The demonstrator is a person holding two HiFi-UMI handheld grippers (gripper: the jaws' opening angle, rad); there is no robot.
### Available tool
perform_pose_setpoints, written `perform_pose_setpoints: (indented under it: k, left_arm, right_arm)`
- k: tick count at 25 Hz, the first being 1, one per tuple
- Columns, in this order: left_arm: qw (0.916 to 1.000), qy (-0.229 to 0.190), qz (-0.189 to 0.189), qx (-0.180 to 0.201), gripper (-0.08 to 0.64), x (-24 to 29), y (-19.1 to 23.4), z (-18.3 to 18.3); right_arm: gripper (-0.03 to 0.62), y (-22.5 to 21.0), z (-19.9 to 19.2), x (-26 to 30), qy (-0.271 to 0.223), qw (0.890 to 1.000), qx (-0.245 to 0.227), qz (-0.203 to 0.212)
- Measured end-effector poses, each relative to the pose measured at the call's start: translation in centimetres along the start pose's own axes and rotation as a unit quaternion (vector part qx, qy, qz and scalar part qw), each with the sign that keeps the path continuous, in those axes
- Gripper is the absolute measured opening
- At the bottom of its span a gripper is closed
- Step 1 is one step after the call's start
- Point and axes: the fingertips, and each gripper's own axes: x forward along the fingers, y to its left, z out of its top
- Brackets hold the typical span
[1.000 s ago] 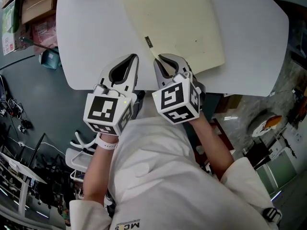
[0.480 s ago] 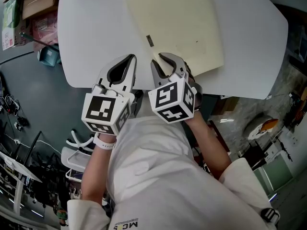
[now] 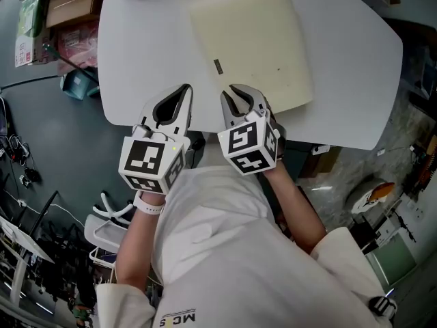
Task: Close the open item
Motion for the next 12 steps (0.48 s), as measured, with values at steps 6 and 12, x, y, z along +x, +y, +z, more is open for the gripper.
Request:
perform_pose_setpoints:
  k: [6,12]
  left_arm:
    - [0.9999,-0.014,0.005,0.001,0.026,-1.5,-0.4,1.0]
    - [0.9995,-0.032,0.002,-0.003,0.026,-3.5,-1.7,2.2]
  right_arm:
    - [0.055,-0.5,1.4,-2.3,-0.035,0.999,0.025,-0.013]
    - [0.034,-1.6,2.5,-6.0,-0.087,0.992,0.077,-0.044]
